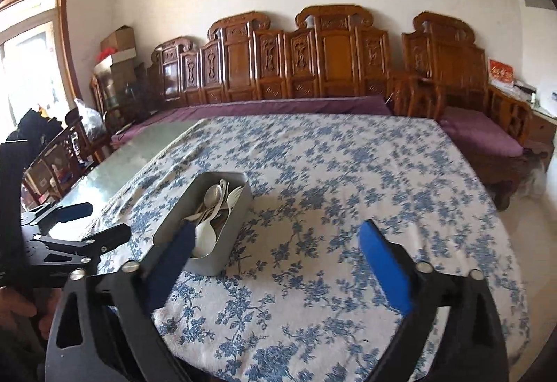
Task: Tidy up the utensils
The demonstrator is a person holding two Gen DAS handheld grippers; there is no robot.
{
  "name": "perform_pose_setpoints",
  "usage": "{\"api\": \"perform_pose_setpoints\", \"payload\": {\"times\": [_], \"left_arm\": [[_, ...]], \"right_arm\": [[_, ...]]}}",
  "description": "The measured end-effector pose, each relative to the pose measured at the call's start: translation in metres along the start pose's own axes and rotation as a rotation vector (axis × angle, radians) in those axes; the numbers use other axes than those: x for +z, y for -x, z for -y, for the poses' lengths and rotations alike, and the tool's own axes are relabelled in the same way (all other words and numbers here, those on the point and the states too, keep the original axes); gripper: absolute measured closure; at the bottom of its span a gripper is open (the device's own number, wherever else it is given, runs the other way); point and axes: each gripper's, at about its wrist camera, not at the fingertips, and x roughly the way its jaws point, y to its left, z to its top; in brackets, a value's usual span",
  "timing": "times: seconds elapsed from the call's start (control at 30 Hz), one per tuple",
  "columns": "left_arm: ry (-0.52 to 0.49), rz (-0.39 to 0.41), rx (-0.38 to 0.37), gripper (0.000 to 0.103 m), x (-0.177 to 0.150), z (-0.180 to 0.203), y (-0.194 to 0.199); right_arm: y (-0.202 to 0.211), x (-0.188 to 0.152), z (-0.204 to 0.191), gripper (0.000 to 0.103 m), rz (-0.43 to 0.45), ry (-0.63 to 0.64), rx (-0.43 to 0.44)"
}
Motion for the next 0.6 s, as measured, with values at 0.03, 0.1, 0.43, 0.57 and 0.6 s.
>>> {"api": "perform_pose_setpoints", "payload": {"times": [0.03, 0.1, 0.43, 0.57, 0.6], "left_arm": [[0.000, 0.002, -0.003, 0.008, 0.001, 0.002, 0.004], [0.001, 0.008, -0.022, 0.008, 0.002, 0.006, 0.016], [-0.024, 0.088, -0.006, 0.008, 0.007, 0.024, 0.063], [-0.010, 0.135, -0.005, 0.008, 0.014, 0.026, 0.084], [-0.002, 0.151, -0.008, 0.008, 0.016, 0.026, 0.090]], "right_arm": [[0.006, 0.000, 0.001, 0.003, 0.005, -0.002, -0.002], [0.016, 0.001, 0.004, 0.003, 0.014, -0.010, -0.013], [0.055, 0.003, 0.009, 0.003, 0.059, -0.026, -0.044], [0.069, 0.010, 0.010, 0.003, 0.086, -0.034, -0.049], [0.075, 0.013, 0.010, 0.003, 0.100, -0.034, -0.050]]}}
